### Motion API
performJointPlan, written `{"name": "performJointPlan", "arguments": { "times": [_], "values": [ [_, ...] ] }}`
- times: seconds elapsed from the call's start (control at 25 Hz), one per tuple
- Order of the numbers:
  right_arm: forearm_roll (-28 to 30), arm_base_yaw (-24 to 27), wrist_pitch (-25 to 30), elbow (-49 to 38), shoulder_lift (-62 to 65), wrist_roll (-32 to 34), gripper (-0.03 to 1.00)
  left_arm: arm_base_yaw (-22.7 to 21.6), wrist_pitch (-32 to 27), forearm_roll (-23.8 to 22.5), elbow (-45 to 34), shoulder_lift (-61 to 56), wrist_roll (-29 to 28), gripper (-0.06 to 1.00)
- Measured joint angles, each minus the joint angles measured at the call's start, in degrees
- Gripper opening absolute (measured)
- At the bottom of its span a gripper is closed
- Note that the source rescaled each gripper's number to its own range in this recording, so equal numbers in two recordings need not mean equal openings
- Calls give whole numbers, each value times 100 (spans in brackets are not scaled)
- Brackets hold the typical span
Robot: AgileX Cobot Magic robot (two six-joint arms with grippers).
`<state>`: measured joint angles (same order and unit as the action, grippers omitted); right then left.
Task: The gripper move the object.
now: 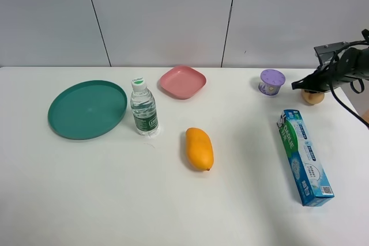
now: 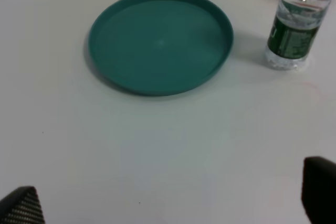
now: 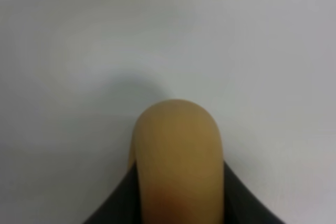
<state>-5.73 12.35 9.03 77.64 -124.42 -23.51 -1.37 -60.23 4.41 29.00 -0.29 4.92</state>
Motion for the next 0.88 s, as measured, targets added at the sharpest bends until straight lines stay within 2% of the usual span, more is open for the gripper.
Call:
{"name": "performJointPlan", "arguments": {
  "times": [0.04,0.12,0.2,0.28,0.36,0.48,0.68,0.88],
  "values": [
    [-21,0,6,0,0,30,5,0,0,0,0,0,0,100],
    [-42,0,52,0,7,32,21,0,0,0,0,0,0,100],
    [-42,0,161,0,26,145,52,0,0,0,0,0,0,100],
    [-43,0,173,0,86,343,79,0,0,0,0,0,0,100],
    [-43,0,208,0,157,446,92,0,0,0,0,0,0,100],
    [-43,0,315,5,243,490,98,0,0,0,0,0,0,100],
    [8,0,657,5,391,495,100,0,0,0,0,0,0,100],
    [153,0,1654,5,770,489,100,0,0,0,0,0,0,100]
  ]
}}
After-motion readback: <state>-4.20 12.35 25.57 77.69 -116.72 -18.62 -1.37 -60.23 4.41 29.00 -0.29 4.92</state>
